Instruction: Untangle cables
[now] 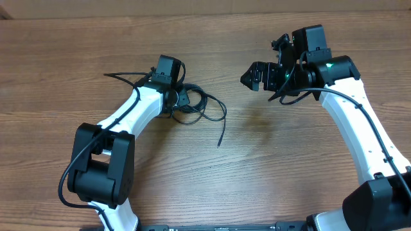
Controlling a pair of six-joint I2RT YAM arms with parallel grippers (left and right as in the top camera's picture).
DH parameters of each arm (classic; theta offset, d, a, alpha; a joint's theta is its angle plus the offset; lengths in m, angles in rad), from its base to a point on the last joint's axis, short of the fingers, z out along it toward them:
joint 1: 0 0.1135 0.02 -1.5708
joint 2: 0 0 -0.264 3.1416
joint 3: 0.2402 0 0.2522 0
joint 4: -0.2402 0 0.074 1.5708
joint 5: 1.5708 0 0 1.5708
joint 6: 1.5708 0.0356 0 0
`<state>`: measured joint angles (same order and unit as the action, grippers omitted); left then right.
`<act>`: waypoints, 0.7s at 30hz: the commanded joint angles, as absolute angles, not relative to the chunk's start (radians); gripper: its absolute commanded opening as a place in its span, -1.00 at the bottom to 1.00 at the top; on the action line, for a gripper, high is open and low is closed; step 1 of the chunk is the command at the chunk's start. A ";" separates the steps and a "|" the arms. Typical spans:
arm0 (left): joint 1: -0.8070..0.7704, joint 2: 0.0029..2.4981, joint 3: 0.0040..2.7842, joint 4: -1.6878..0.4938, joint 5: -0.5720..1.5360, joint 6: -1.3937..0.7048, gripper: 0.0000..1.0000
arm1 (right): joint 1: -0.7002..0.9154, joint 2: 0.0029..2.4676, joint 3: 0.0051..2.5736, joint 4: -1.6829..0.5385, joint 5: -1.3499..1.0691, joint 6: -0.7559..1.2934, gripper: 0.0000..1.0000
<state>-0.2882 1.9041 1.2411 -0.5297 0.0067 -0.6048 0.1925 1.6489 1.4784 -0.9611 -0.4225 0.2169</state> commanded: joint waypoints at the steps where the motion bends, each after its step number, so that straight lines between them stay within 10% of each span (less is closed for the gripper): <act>1: -0.292 1.910 1.227 -0.524 -0.012 -0.618 -0.38 | 0.195 1.648 1.505 -0.960 -0.474 0.216 1.00; 21: -0.296 1.939 1.197 -0.478 -0.010 -0.704 -0.39 | 0.195 1.648 1.505 -0.981 -0.477 0.216 1.00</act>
